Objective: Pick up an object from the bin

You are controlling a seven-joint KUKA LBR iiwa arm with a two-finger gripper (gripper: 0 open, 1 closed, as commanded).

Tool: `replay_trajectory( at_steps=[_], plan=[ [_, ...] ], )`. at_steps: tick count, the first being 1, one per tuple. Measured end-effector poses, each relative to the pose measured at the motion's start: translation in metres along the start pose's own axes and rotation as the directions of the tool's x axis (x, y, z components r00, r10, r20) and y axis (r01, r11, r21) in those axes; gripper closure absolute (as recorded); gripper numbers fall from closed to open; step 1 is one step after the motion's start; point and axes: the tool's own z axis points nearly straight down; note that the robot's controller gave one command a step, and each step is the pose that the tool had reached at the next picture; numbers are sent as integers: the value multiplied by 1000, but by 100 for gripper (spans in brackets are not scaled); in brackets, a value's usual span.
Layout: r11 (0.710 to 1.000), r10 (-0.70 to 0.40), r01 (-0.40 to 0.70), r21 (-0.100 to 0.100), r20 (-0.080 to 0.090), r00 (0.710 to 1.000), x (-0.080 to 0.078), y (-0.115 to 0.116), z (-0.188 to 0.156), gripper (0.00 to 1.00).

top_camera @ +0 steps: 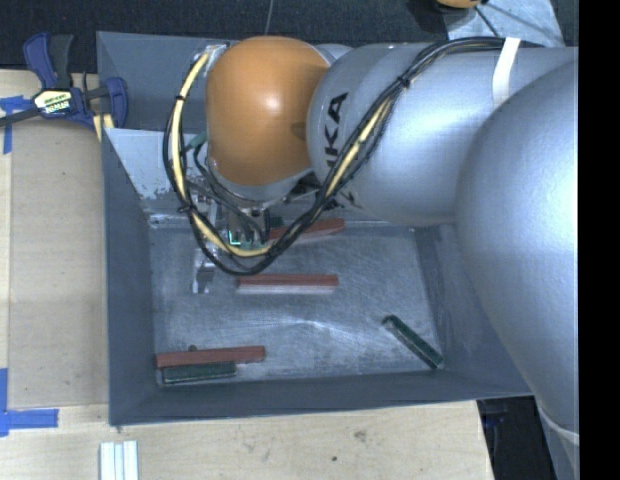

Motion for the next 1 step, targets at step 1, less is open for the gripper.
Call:
replay_trajectory(
  at_steps=[1],
  plan=[
    [1000, 2, -2, -3, 7, 1000, -2, 0, -4, 0]
  ],
)
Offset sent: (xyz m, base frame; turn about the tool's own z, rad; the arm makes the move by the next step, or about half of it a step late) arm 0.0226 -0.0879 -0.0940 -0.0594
